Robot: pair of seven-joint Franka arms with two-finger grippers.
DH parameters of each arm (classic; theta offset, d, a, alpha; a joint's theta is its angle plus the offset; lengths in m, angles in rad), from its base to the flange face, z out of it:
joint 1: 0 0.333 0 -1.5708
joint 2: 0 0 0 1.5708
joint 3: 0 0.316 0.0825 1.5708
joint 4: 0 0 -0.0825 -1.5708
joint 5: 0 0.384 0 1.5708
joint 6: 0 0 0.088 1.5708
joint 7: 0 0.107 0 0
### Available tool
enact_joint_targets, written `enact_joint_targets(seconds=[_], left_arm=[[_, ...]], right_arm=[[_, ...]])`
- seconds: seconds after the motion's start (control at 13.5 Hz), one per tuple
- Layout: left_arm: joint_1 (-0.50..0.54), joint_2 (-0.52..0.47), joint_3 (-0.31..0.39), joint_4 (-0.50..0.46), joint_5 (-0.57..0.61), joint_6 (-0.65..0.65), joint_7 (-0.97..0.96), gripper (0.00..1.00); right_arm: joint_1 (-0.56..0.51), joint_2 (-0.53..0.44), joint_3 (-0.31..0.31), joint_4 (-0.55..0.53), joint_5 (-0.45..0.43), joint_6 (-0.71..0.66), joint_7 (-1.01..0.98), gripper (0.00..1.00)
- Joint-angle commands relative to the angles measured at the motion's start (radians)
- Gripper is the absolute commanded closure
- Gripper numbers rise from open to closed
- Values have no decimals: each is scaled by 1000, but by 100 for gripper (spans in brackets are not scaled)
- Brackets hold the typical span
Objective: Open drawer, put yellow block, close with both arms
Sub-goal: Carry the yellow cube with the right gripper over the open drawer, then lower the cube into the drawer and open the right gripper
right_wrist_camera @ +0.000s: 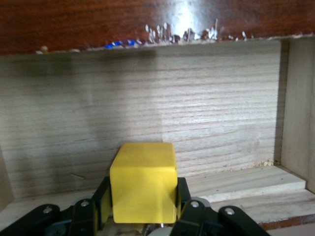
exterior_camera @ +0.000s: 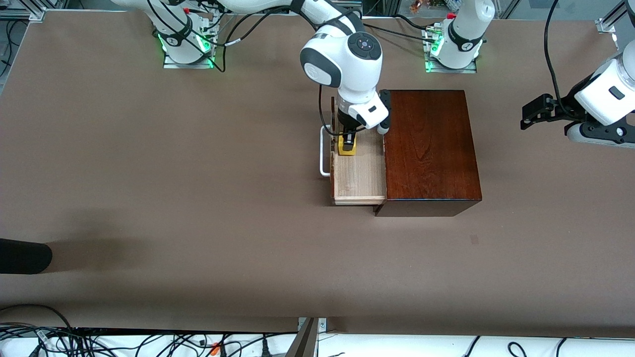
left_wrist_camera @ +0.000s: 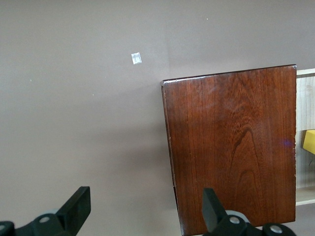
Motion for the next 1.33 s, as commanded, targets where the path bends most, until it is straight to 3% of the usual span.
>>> enact_joint_targets(seconds=[0.0, 0.89, 0.96, 1.03, 1.25], left_arm=[[-2, -4, 2, -5, -5, 2, 19, 0], [-2, -4, 2, -5, -6, 2, 19, 0], [-2, -4, 2, -7, -6, 2, 19, 0], [-2, -4, 2, -5, -6, 2, 19, 0], [-2, -4, 2, -5, -6, 2, 19, 0]], right_arm=[[-24, 13, 7, 33, 27, -18, -63, 63], [-53, 42, 10, 36, 44, 2, -102, 62], [-57, 39, 11, 36, 48, -1, -100, 51], [-56, 34, 8, 38, 88, -6, -94, 1], [-58, 24, 1, 41, 116, -30, -94, 0]])
